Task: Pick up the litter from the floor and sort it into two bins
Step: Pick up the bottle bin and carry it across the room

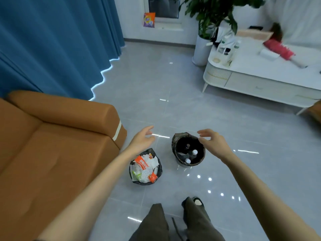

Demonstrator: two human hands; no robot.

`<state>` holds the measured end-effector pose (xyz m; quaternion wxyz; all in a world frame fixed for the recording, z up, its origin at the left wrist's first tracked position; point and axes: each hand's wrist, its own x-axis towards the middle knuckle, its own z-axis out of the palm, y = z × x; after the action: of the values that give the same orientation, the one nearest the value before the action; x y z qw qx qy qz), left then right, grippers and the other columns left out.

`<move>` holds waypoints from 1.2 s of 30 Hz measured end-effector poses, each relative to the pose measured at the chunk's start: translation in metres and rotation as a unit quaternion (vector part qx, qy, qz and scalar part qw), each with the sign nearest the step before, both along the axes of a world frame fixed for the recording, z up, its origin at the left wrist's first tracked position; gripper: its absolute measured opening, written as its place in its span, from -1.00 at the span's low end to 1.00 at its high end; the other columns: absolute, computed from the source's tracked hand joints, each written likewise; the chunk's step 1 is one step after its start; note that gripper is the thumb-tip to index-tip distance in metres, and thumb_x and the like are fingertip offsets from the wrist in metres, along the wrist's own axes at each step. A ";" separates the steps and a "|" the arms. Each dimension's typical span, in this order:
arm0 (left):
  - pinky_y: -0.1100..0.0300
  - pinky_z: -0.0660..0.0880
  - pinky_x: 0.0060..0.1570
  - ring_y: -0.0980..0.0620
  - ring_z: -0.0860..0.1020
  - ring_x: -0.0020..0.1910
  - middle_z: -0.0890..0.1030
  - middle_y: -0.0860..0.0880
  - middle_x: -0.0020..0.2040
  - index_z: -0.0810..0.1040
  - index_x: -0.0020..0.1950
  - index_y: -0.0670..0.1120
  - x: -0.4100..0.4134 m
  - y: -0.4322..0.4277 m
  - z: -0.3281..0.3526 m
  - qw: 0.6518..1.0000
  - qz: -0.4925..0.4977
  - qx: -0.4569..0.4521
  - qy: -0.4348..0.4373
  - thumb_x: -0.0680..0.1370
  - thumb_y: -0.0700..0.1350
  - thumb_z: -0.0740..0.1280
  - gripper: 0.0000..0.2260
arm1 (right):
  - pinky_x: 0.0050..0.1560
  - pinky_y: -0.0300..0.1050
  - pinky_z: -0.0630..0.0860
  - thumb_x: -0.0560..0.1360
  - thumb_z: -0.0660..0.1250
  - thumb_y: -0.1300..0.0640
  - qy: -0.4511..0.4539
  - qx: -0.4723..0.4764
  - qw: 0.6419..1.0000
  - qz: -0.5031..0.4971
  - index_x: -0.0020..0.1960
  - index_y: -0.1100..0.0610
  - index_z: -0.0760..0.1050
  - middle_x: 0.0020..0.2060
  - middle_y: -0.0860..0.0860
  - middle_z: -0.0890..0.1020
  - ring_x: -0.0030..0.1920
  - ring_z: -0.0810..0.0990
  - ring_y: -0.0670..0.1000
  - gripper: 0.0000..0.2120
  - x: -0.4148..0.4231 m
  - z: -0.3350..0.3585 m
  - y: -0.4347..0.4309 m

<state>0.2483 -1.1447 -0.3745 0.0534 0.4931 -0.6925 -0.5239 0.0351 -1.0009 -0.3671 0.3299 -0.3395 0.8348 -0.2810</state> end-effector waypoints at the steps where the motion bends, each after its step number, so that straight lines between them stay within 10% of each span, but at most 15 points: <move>1: 0.22 0.36 0.12 0.01 0.44 0.25 0.43 -0.07 0.34 0.27 0.47 -0.02 -0.003 0.004 0.000 1.000 -0.006 -0.004 0.001 0.59 -0.15 0.24 -0.55 | 0.01 -0.27 0.32 0.52 0.26 0.21 -0.006 -0.010 1.000 -0.010 0.23 0.07 0.51 0.12 0.01 0.59 0.06 0.52 -0.05 -0.71 -0.001 0.001 0.006; 21: 0.03 0.44 0.26 0.02 0.47 0.24 0.48 -0.02 0.28 0.37 0.40 -0.01 -0.293 0.131 0.012 0.997 0.038 -0.007 0.070 0.57 -0.17 0.24 -0.62 | -0.01 -0.17 0.47 0.52 0.27 0.17 -0.055 -0.053 0.996 -0.038 0.21 0.02 0.52 0.12 -0.01 0.57 0.08 0.58 0.02 -0.72 -0.254 0.002 0.127; 36: 0.25 0.43 -0.07 -0.01 0.49 0.20 0.49 -0.10 0.29 0.38 0.39 -0.11 -0.534 0.068 0.000 0.994 0.039 -0.020 0.105 0.58 -0.24 0.22 -0.63 | 0.05 -0.08 0.50 0.52 0.27 0.22 -0.071 -0.097 0.990 -0.076 0.22 0.06 0.50 0.17 0.01 0.56 0.05 0.53 -0.01 -0.72 -0.482 -0.013 0.073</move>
<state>-0.2858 -1.0767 -0.3747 0.1561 0.4606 -0.6740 -0.5560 -0.4472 -0.9280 -0.3802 0.3317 -0.2843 0.8013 -0.4087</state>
